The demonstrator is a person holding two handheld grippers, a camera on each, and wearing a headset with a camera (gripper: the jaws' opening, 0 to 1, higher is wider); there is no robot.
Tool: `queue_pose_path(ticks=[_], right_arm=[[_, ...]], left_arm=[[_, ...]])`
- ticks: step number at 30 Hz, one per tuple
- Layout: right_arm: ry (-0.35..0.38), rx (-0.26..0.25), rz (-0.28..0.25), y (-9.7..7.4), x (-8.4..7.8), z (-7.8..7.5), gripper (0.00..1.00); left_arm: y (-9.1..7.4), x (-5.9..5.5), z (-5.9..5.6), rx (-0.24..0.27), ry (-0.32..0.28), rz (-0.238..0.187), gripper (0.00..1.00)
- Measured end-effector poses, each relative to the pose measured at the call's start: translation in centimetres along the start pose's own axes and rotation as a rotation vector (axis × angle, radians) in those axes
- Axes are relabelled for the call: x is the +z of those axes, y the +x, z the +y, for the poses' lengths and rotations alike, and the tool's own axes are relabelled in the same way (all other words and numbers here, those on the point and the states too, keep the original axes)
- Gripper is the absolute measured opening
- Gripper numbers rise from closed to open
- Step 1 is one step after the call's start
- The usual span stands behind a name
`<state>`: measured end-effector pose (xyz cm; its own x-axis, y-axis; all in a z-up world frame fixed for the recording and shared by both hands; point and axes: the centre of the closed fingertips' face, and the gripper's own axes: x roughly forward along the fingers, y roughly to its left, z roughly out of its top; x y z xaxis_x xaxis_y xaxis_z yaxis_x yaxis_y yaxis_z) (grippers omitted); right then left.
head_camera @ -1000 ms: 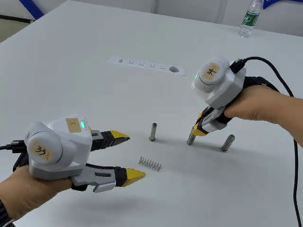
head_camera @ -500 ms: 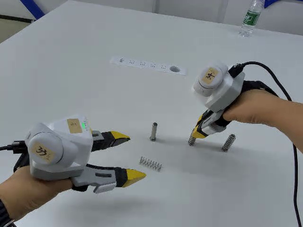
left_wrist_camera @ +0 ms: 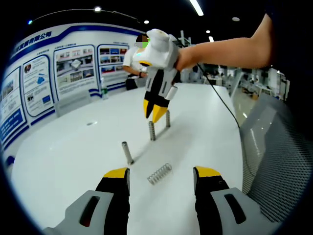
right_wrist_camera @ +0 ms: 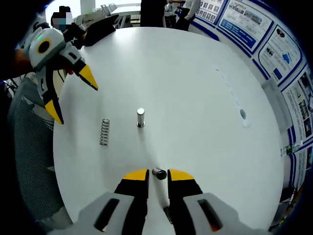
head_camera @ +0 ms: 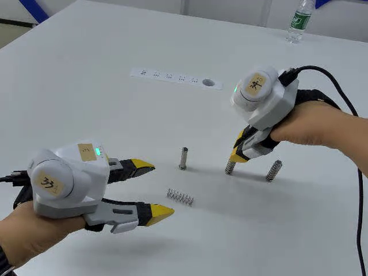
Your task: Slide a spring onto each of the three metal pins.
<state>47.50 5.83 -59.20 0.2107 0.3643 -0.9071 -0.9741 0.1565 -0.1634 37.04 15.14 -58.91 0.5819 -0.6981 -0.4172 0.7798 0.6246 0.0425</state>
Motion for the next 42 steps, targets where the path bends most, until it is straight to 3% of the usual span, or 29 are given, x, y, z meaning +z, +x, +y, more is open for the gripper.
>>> queue_pose_path(ticks=[6,14,30,42], right_arm=[[-0.024,0.009,-0.04,0.2,1.8,0.2,0.16],[-0.052,0.061,-0.049,1.0,2.9,3.5,0.16],[-0.058,0.18,-0.023,4.8,2.7,8.4,0.16],[-0.035,0.21,-0.005,6.5,2.3,9.7,0.15]], left_arm=[[0.0,0.2,-0.1,-0.002,0.005,-0.001,0.53],[-0.1,0.2,0.0,0.0,0.008,0.001,0.53],[-0.1,0.2,-0.1,0.002,0.007,0.002,0.53],[-0.2,0.1,-0.1,0.005,0.004,0.003,0.53]])
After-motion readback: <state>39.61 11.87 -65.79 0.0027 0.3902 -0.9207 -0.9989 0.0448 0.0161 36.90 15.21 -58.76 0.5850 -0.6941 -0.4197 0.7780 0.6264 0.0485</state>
